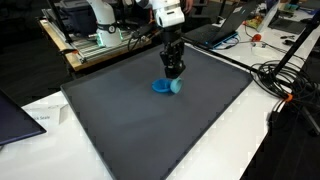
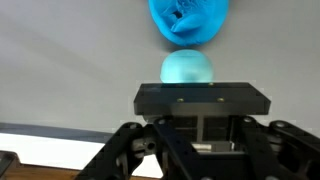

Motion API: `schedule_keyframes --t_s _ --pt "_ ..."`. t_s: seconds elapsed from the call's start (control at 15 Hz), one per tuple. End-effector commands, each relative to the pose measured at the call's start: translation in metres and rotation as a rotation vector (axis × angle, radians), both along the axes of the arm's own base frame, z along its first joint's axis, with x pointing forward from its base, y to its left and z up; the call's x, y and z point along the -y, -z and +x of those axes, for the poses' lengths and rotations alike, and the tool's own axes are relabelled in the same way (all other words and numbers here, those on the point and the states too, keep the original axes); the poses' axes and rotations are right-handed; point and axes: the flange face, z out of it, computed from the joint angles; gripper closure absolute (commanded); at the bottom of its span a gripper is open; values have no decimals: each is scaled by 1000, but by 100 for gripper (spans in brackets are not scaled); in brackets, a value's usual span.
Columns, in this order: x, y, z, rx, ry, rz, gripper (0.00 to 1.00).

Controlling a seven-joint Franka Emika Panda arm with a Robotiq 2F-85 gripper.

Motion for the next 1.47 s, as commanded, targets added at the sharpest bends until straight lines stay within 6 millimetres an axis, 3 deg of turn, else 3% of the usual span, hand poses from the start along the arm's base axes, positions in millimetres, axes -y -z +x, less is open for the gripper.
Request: schedule_keyframes --t_s 0.0,0.33,0.93,1.4 --pt "3 -2 9 14 24 45 77" --pt "26 0 21 10 74 122 77" --pt "111 18 32 -58 117 402 77" --pt "153 36 40 -92 143 566 77"
